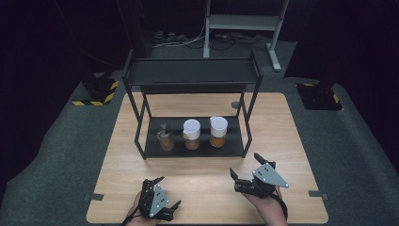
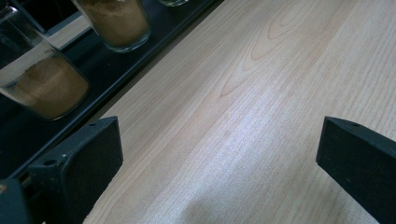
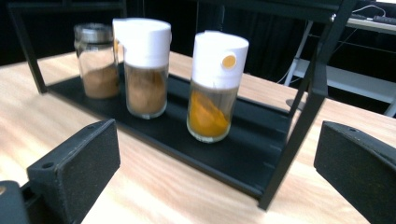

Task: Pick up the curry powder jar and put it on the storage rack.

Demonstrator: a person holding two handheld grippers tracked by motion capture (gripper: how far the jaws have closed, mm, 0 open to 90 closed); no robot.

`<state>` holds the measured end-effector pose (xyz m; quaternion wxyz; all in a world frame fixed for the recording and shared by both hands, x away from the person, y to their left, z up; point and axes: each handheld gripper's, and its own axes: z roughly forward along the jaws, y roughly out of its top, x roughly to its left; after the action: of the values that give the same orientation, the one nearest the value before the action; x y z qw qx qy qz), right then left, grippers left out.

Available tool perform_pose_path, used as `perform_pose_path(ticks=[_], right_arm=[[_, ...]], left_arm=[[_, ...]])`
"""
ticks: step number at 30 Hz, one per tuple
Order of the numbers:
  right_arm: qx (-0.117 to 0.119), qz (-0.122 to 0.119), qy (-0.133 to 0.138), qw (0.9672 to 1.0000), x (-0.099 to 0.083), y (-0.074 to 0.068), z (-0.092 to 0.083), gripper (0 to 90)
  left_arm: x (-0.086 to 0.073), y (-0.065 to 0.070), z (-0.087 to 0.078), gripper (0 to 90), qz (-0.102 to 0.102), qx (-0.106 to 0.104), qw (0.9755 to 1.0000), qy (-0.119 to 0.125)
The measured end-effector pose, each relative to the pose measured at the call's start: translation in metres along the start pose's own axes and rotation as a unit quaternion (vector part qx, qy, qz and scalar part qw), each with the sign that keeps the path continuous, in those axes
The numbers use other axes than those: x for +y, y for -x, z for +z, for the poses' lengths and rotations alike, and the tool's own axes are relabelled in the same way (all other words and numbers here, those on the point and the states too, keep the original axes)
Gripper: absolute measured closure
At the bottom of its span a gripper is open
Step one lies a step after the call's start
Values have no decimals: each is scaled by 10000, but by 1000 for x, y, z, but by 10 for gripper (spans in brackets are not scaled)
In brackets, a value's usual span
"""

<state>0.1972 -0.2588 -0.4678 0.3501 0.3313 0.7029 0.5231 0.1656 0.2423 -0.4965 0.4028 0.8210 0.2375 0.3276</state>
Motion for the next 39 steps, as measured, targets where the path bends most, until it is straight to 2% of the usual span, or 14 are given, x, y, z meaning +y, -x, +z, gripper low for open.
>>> perform_pose_path(ticks=[2, 10, 19, 21, 27, 29, 32, 35, 39], right_arm=[[-39, -88, -44, 9999, -4, -2, -5, 0], [-186, -181, -237, 9994, -20, -3, -16, 0], [-437, -412, -622, 9963, -43, -3, -26, 0], [-480, -522, -696, 9951, -45, -3, -29, 1], [-550, -567, -939, 9925, -46, -1, -31, 2], [-516, -578, -1017, 9918, -43, 0, -29, 2], [-408, -731, -1140, 9899, -40, 0, -26, 2], [-243, -916, -1336, 9865, -34, 2, -23, 2], [-184, -972, -1398, 9852, -33, 2, -22, 3]], left_arm=[[0, 0, 0, 8, -5, 0, 10000, -9], [1, 0, 1, 9, -22, 1, 10000, -18], [2, -1, 1, 8, -30, -6, 10000, -33], [2, -1, 1, 9, -28, -7, 10000, -31], [3, -2, 2, 9, -15, -28, 10000, -57], [3, -2, 3, 9, 8, -27, 10000, -79], [5, 0, 4, 9, 67, 0, 9999, -109], [6, 1, 5, 9, 110, 10, 9999, -125], [6, 2, 5, 9, 113, 27, 9998, -130]])
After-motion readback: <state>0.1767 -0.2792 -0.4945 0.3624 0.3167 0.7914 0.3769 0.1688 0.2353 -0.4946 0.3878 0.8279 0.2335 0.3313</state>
